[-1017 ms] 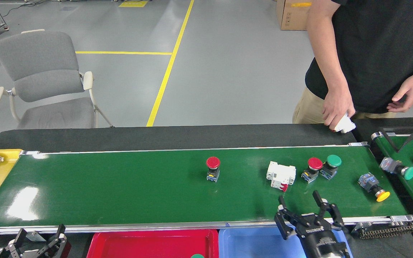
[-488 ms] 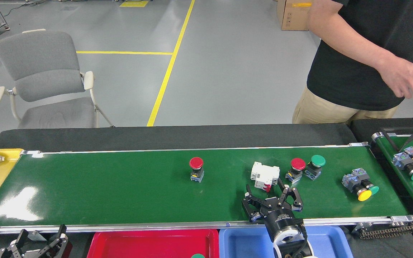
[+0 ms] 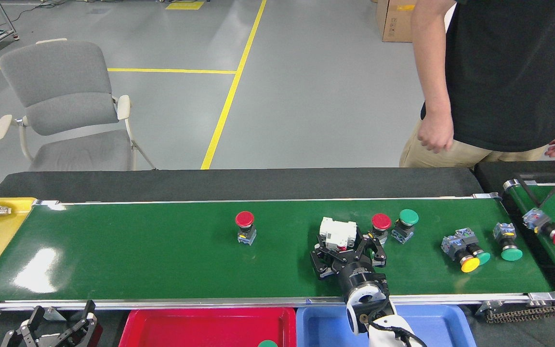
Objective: Pick switch part from conveyor to tray
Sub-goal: 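Lift the white relay block with the right gripper into the blue tray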
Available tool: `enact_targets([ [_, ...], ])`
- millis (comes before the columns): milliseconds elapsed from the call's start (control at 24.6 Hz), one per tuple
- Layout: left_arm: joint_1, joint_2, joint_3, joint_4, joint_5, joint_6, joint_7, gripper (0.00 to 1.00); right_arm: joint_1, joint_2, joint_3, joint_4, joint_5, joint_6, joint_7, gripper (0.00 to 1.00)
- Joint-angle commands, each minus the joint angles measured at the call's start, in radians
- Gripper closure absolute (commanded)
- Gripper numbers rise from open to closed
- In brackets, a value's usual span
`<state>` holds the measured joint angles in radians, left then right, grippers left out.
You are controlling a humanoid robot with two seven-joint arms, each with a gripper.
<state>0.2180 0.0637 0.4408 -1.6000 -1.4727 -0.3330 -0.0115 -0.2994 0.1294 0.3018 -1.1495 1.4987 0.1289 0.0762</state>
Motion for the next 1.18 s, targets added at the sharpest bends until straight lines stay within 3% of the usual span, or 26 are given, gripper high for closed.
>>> enact_targets([
  [0,-0.008,0.013,0.002,-0.009,0.0,0.003,0.004,0.01,-0.018,-0.008,0.005,-0.007,-0.012,-0.012,0.007,0.89],
  [163,-0.008,0.013,0.002,-0.009,0.0,0.003,0.004,0.01,-0.021,-0.008,0.005,-0.035,-0.029,-0.08,0.007,0.96],
  [366,-0.006,0.015,0.002,-0.011,0.003,0.003,0.004,0.01,-0.046,-0.014,0.002,-0.196,-0.034,-0.156,0.001,0.97],
  [447,-0.006,0.015,0.002,-0.012,0.005,0.003,0.004,0.01,-0.046,-0.065,-0.016,-0.309,-0.064,-0.207,0.001,0.96],
  [529,-0.006,0.016,0.002,-0.018,0.005,0.002,0.004,0.01,-0.027,-0.14,-0.046,-0.406,-0.152,-0.256,0.002,0.96],
  [610,0.0,0.016,0.006,-0.023,0.006,0.002,0.004,0.0,0.031,-0.226,-0.066,-0.483,-0.25,-0.327,0.002,0.96],
  [732,0.003,0.018,0.002,-0.024,0.008,-0.001,0.004,0.0,0.194,-0.329,-0.156,-0.553,-0.371,-0.453,-0.003,0.91],
  [814,0.009,0.018,0.002,-0.041,0.014,-0.031,0.004,0.0,0.347,-0.356,-0.268,-0.561,-0.422,-0.62,-0.003,0.9],
  [976,0.008,0.004,-0.001,-0.089,0.009,-0.127,0.001,0.0,0.565,-0.343,-0.51,-0.558,-0.428,-0.914,-0.003,0.89],
  [1017,0.0,0.001,-0.014,-0.094,0.008,-0.135,-0.002,0.0,0.615,-0.33,-0.555,-0.558,-0.428,-0.914,-0.003,0.83],
  [1058,-0.011,0.004,-0.053,-0.094,0.005,-0.129,-0.004,0.0,0.66,-0.309,-0.585,-0.555,-0.428,-0.914,-0.001,0.63],
  [1139,-0.063,0.013,-0.131,-0.08,0.0,-0.115,-0.008,0.0,0.683,-0.263,-0.605,-0.547,-0.428,-0.914,0.004,0.0],
])
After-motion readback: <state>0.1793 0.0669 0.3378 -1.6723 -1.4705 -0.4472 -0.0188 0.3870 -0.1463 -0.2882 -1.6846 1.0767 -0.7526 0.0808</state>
